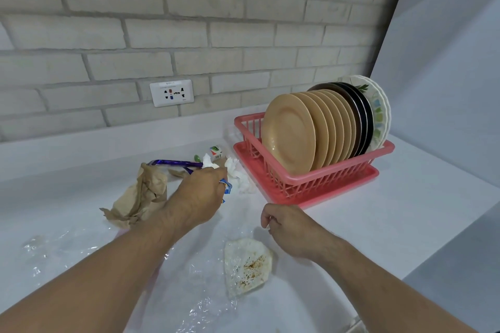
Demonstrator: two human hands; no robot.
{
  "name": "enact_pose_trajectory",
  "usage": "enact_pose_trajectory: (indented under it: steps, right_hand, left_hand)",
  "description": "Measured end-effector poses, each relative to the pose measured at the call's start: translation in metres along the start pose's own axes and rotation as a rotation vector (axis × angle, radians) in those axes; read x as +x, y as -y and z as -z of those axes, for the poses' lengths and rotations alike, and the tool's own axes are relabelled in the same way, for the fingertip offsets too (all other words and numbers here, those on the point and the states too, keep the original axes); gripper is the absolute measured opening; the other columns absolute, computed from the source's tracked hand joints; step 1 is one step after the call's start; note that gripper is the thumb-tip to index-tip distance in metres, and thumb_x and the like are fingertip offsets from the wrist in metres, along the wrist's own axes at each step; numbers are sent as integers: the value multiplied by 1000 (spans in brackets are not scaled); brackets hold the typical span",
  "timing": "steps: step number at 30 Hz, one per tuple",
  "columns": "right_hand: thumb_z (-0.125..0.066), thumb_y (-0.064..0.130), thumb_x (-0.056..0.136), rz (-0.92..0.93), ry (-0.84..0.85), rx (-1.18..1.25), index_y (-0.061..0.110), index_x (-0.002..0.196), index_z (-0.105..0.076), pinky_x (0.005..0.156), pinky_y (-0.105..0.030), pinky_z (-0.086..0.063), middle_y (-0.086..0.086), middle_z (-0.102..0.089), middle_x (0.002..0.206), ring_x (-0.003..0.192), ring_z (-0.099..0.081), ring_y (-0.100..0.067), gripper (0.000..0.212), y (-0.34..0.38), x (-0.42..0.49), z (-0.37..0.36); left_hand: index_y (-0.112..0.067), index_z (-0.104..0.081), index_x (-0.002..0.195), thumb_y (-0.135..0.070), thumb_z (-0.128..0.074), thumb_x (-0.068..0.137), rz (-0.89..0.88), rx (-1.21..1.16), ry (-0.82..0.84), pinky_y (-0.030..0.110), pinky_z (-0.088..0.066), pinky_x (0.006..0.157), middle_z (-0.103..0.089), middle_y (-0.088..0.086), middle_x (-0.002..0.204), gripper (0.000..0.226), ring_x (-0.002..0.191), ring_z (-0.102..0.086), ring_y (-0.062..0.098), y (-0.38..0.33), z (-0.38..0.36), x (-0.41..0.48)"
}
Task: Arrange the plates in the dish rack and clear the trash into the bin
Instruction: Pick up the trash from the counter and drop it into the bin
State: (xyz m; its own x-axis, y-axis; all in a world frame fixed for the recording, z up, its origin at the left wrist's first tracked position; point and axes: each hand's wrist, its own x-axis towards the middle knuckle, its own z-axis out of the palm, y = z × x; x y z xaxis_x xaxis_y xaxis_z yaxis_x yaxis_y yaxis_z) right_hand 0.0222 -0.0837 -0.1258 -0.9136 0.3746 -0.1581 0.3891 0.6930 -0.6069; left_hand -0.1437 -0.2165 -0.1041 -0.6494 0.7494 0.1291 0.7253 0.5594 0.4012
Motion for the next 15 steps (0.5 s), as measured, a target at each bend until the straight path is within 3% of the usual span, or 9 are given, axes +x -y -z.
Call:
enact_pose_trajectory:
  steps: [4, 8, 11, 15]
  right_hand:
    - [-43, 24, 96, -22, -96, 29, 18, 80, -58, 64, -26, -46, 9, -57, 80, 71, -52, -8, 23, 6, -6, 2]
    - [-48, 39, 97, -33, -231, -46, 17, 62, -45, 57, -29, -40, 6, -49, 62, 57, -44, -12, 41, 5, -9, 3]
    - [-43, 36, 100, -30, -287, -7, 15, 59, -39, 55, -29, -38, 4, -44, 57, 53, -39, -13, 47, 1, -14, 10]
    - [-38, 20, 95, -57, -329, 120, 14, 61, -39, 58, -28, -36, 5, -44, 62, 59, -39, -12, 35, -11, -31, 22]
  left_hand:
    - [-19, -63, 107, -9, -38, 94, -17, -53, -19, 40, -52, 80, -59, 7, 100, 30, 90, -61, 26, 0, -1, -5]
    - [-14, -67, 104, -8, -39, 95, -69, -80, -55, 38, -52, 82, -62, 9, 102, 30, 92, -59, 27, -11, 1, -8]
    - [-14, -66, 95, -17, -32, 93, -87, -125, -66, 40, -50, 81, -61, 6, 97, 33, 89, -58, 24, -26, 2, -10]
    - [-17, -56, 73, -36, -31, 83, -103, -130, -103, 38, -47, 74, -56, 1, 81, 33, 80, -53, 22, -59, -2, -14]
